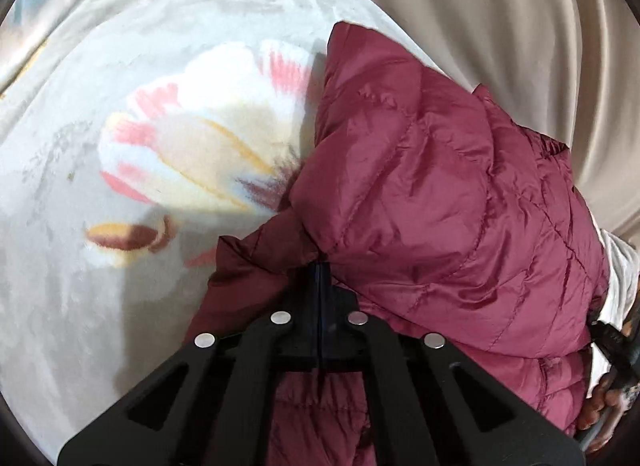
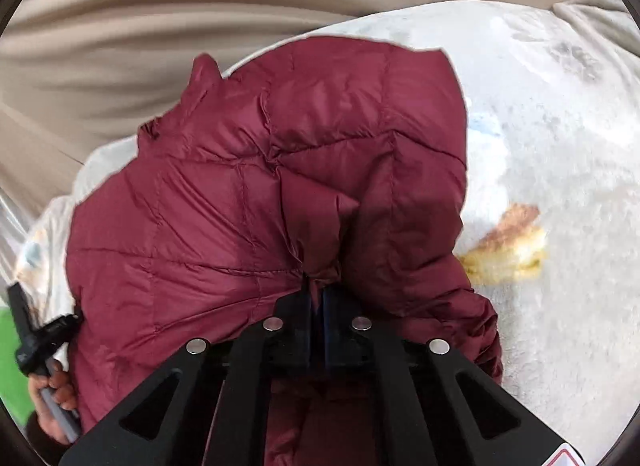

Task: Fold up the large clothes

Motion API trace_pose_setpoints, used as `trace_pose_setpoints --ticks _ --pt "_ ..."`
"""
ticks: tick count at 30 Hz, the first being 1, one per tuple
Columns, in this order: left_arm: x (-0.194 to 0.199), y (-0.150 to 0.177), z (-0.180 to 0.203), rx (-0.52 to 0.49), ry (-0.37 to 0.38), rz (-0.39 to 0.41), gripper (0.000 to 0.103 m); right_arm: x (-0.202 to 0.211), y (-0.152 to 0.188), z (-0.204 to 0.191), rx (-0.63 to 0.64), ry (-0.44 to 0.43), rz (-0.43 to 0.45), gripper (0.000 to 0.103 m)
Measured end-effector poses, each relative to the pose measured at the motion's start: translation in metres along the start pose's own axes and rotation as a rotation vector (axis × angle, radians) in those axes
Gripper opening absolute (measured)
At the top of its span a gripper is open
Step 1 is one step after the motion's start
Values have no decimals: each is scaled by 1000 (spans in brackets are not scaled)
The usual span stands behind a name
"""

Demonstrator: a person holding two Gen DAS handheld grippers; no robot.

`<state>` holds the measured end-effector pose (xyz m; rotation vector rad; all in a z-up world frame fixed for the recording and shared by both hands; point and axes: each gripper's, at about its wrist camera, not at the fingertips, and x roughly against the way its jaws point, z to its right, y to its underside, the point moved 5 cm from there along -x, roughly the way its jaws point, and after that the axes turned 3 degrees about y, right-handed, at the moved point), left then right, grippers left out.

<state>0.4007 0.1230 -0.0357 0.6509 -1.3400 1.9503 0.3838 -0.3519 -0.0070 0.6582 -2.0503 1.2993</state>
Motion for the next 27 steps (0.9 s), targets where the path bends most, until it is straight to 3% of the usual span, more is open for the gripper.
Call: trace_pose_setpoints --ticks 5,8,10,13,16,18,19,22,25,27 --pt "14 6 -12 38 12 36 0 55 -9 -1 58 119 152 14" --pt "19 8 -12 56 53 50 0 83 -13 -25 123 91 208 15" --pt "19 7 -17 85 73 47 0 87 -10 -54 166 26 193 16" --pt "18 9 -23 112 84 45 0 61 1 -107 251 -68 113 16" --pt "14 9 -24 131 75 57 0 17 18 -131 316 -56 32 15" --pt "14 11 -27 140 80 53 0 -12 23 -125 327 3 -5 11" --pt "12 11 -27 141 81 48 0 -22 24 -119 327 33 -9 0" --pt "13 14 -29 127 69 44 0 -24 12 -78 239 23 3 0" --pt "12 15 -24 97 38 45 0 -6 -12 -27 138 133 60 0" --pt "12 15 -23 86 26 45 0 2 -23 -12 106 179 75 0"
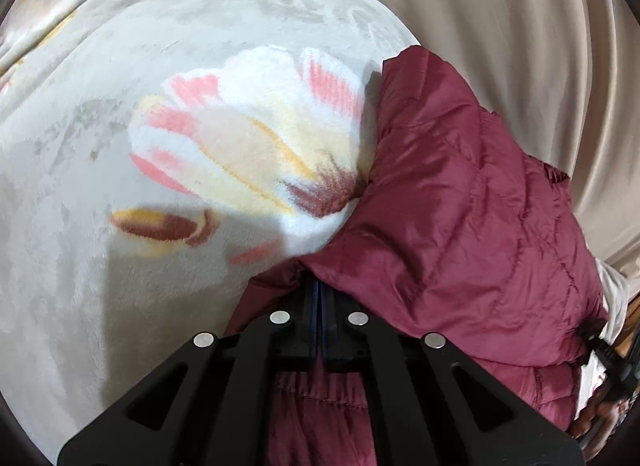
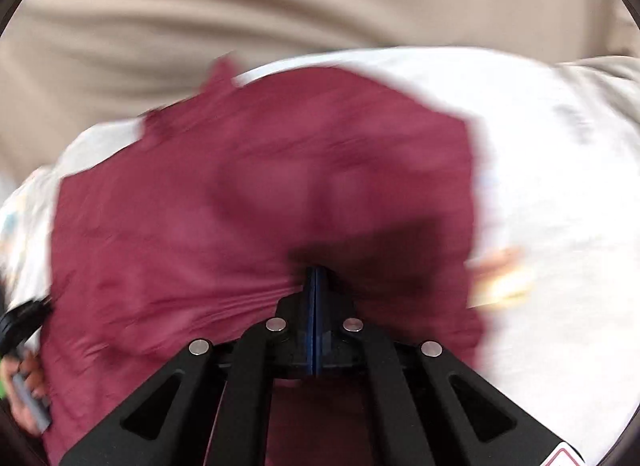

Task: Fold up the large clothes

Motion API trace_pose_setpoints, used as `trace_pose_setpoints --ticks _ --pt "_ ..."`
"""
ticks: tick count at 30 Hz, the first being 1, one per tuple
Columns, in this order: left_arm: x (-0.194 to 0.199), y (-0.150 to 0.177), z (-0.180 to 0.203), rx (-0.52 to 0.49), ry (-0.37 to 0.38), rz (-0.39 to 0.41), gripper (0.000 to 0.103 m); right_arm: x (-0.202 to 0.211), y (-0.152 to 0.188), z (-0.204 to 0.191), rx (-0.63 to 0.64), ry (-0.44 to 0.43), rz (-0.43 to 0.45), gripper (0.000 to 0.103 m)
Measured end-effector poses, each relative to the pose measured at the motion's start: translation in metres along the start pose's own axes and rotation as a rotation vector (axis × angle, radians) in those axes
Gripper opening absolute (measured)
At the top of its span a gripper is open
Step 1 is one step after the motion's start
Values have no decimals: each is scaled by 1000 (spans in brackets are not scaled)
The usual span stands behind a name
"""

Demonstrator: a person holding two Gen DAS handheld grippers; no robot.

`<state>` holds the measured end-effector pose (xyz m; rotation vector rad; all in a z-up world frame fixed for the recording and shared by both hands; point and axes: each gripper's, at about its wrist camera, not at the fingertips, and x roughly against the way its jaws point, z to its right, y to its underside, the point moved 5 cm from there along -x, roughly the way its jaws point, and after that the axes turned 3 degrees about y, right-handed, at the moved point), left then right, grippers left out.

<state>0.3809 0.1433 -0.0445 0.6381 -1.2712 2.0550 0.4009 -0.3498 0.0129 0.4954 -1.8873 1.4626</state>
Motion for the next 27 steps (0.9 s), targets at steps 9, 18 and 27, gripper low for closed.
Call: trace_pose_setpoints --ticks 9,18,27 --pt "12 -2 -10 68 47 24 0 43 -7 -113 199 -142 55 12" --pt "8 2 -13 62 -1 20 0 -11 10 -299 344 -331 -59 12" --pt "4 3 -3 53 -10 22 0 -72 12 -358 342 -321 -81 8"
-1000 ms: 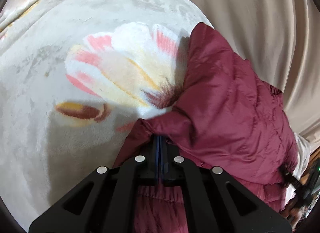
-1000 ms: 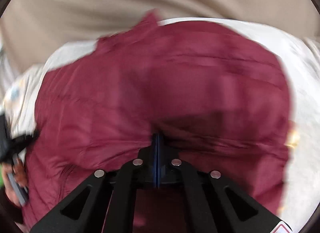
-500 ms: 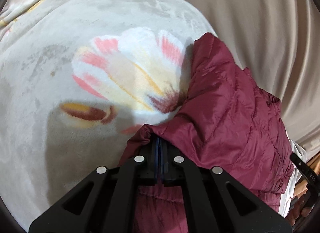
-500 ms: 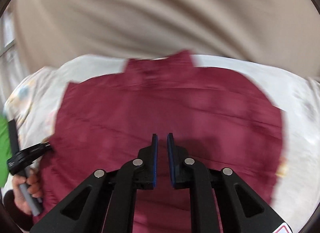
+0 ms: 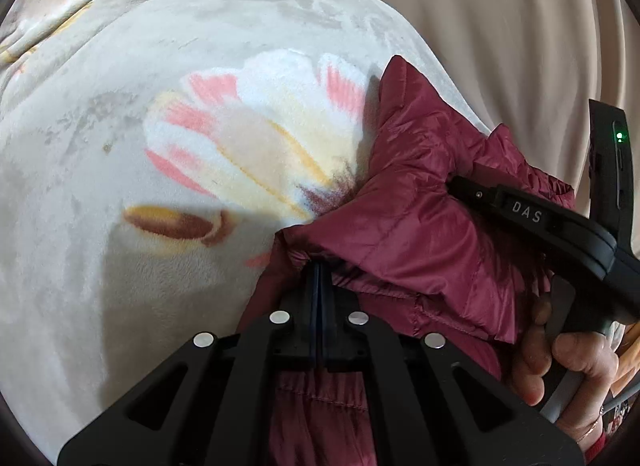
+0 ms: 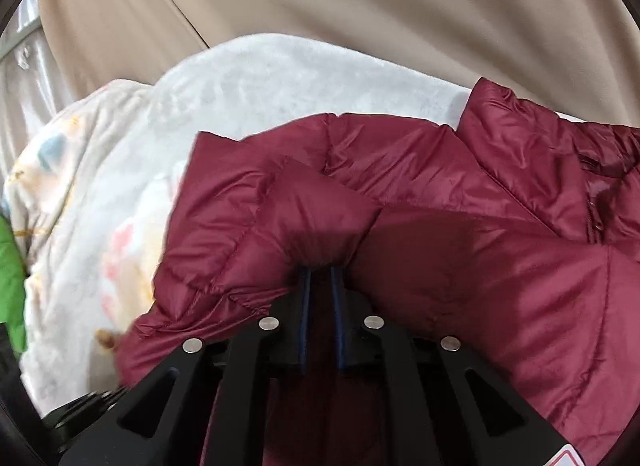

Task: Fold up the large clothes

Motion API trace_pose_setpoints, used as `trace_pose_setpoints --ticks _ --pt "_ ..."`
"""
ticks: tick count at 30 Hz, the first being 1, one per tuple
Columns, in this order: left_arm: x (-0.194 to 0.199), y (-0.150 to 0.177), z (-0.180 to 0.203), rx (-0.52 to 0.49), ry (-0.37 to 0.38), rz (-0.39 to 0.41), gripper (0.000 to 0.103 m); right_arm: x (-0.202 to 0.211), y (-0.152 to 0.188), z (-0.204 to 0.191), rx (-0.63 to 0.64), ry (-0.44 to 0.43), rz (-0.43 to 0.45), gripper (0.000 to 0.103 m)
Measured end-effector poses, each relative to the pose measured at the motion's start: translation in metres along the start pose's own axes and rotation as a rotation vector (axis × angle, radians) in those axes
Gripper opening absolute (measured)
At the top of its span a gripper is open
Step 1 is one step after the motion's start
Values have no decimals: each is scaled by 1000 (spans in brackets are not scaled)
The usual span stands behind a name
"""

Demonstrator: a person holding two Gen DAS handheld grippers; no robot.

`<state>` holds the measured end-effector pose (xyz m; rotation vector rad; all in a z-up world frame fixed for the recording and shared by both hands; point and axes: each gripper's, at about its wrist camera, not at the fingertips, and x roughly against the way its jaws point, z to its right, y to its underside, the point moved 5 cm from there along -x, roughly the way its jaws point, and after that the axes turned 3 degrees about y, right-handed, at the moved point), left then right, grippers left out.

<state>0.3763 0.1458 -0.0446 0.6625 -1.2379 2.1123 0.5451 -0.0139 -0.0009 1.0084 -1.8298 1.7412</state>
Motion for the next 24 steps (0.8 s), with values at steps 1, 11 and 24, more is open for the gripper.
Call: trace_pose_setpoints --ticks 1,11,24 --pt "0 0 -1 6 7 0 0 5 1 2 -14 -10 0 8" --pt "42 17 -10 -39 139 -73 34 242 149 154 -90 210 154 72" --pt "134 127 -16 -326 38 -195 9 310 358 207 -428 64 -14 38"
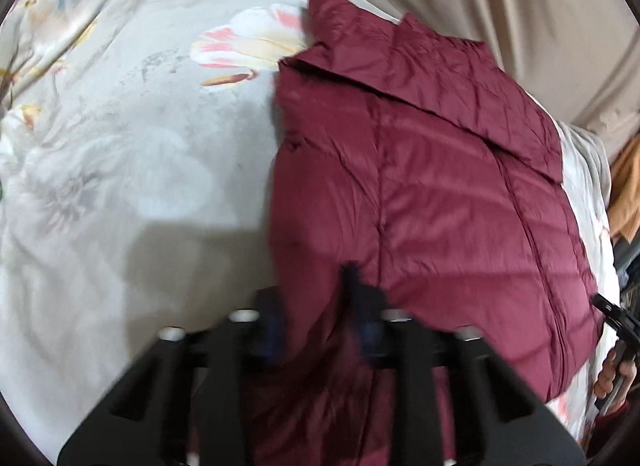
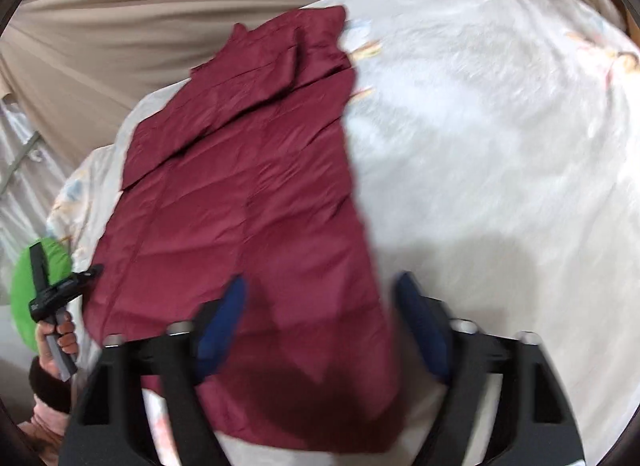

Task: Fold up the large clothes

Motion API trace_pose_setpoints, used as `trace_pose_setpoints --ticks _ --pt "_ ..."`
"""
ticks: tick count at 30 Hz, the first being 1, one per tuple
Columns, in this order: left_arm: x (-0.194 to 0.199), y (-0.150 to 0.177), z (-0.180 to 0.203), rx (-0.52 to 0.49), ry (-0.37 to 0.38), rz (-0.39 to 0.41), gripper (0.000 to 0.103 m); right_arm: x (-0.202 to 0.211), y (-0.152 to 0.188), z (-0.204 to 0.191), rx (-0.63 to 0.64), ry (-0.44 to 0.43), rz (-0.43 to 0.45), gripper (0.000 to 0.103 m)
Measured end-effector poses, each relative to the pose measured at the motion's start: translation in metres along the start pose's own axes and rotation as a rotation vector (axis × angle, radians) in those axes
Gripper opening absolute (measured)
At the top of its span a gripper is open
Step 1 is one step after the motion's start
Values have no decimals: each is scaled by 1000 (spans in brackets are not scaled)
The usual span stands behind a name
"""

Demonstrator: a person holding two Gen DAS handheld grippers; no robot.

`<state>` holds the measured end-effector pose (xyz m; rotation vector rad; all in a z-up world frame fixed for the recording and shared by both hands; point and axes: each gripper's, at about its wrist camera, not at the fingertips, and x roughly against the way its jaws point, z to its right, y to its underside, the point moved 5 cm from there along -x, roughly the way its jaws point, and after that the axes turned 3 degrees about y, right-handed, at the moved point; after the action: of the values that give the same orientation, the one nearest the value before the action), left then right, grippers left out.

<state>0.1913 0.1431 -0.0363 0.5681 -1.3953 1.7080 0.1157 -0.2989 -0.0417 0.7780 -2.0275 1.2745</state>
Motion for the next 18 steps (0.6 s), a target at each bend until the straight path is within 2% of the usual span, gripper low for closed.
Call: trace_pose_setpoints --ticks 1,2,6,9,12,13,14,16,18 --pt "6 2 3 -6 11 -1 6 1 0 -1 8 9 0 21" --pt "11 3 6 -10 16 -1 6 5 1 -9 5 4 7 12" --pt "51 31 18 -101 11 -11 5 54 25 -13 18 -17 36 9" --pt "72 66 11 -99 39 -77 5 81 64 -11 34 -24 -15 9" --pt "83 93 -8 -19 57 -109 8 79 114 -8 56 -33 -135 13" --pt "89 95 -14 16 63 -94 10 76 123 -7 67 -26 -151 21" --pt "93 94 -17 42 71 -80 11 79 125 -6 74 -13 -147 23" --pt "110 78 -24 85 67 -20 14 89 108 -1 74 47 -117 30" --pt "132 50 -21 62 16 75 15 102 80 2 76 95 -46 39"
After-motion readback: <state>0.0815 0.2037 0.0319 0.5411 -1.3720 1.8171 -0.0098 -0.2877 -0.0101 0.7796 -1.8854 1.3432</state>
